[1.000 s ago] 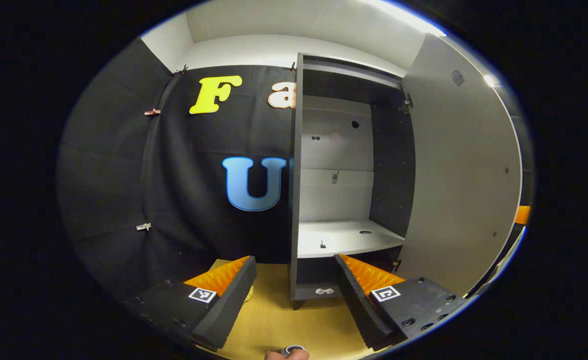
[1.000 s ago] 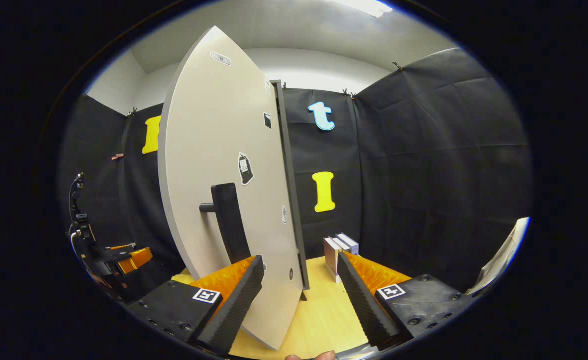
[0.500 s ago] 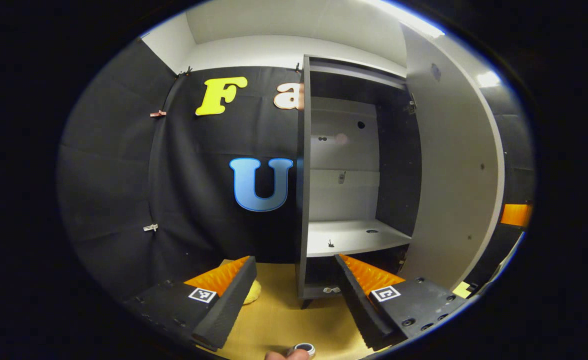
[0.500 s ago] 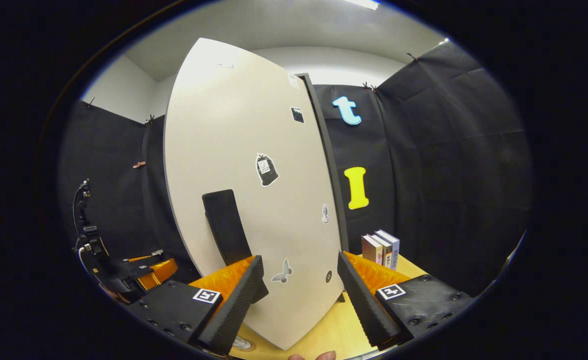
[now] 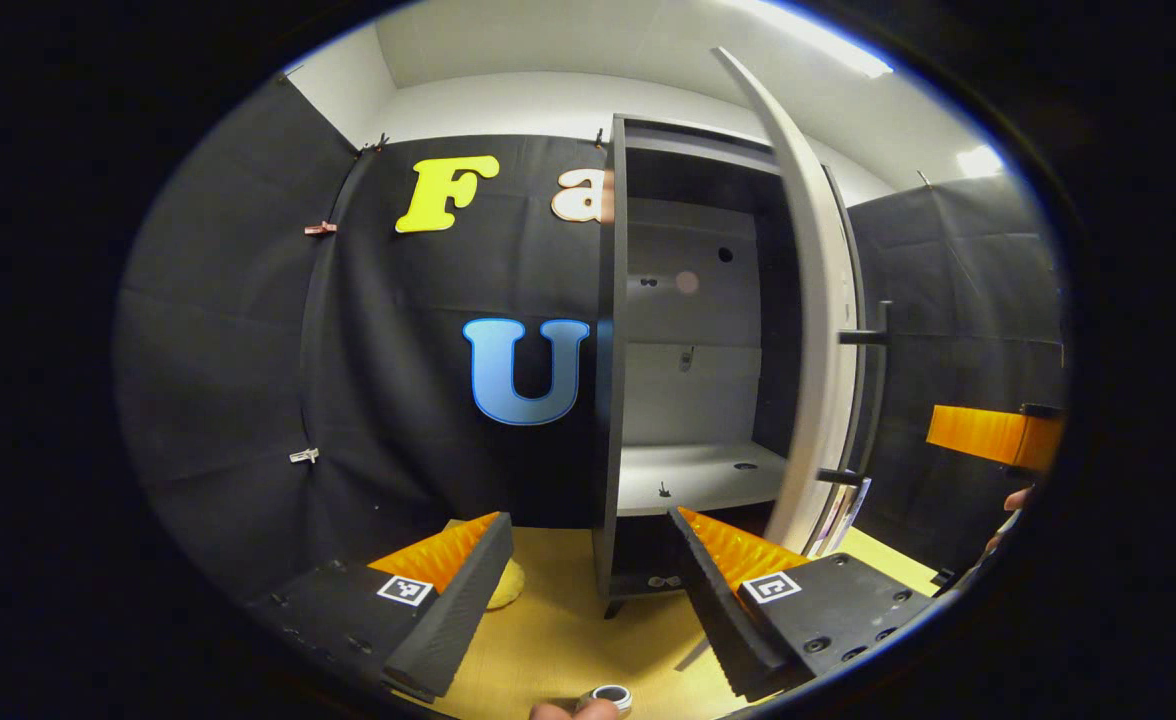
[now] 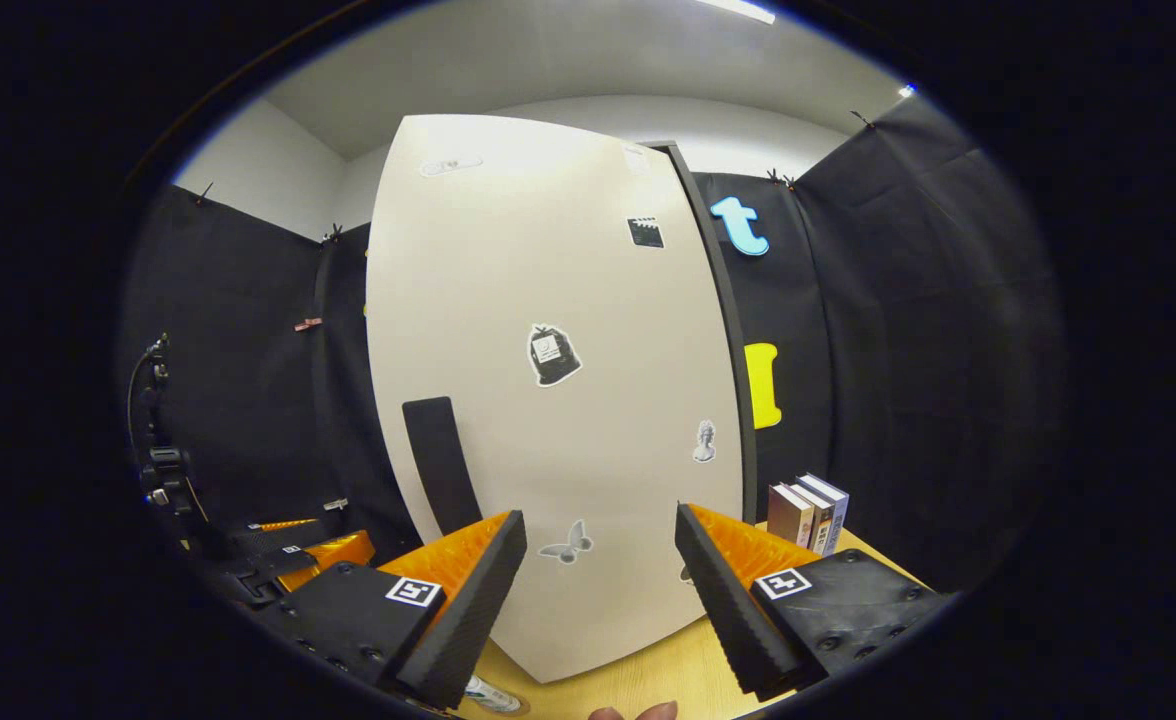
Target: Open the cabinet door with the right hand, grasp the bottle in the cabinet with the left hand and place it on the coaster, then close the cabinet door with the right hand.
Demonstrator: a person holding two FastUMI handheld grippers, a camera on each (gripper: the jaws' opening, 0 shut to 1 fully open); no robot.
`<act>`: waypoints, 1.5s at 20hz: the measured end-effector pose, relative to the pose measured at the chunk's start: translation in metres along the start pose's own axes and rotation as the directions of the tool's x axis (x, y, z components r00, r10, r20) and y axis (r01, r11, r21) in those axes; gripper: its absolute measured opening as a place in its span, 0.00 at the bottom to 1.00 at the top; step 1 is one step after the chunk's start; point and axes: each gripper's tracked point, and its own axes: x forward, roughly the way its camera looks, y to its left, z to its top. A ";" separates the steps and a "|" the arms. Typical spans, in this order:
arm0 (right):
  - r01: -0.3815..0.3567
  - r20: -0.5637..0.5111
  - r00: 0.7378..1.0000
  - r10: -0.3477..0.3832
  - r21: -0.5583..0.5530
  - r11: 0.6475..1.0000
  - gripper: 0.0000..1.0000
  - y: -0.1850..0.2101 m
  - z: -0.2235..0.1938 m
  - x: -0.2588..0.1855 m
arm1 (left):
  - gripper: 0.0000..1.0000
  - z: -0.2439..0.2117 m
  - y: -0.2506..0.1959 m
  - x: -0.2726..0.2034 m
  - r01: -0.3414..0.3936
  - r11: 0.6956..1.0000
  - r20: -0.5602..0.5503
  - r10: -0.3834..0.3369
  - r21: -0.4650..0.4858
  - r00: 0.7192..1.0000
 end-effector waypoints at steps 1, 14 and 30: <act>0.010 -0.003 1.000 -0.010 -0.006 1.000 0.98 -0.003 -0.001 0.000 | 0.96 0.001 0.000 0.000 0.002 1.000 0.002 -0.002 0.002 1.000; 0.089 -0.004 0.996 -0.089 -0.084 0.992 0.98 -0.031 -0.001 0.006 | 0.96 0.006 -0.010 0.003 0.021 0.999 0.015 -0.022 0.030 1.000; 0.099 -0.003 0.995 -0.100 -0.146 0.984 0.98 -0.030 -0.004 0.013 | 0.97 0.010 -0.008 0.010 0.009 0.998 0.025 -0.011 0.057 1.000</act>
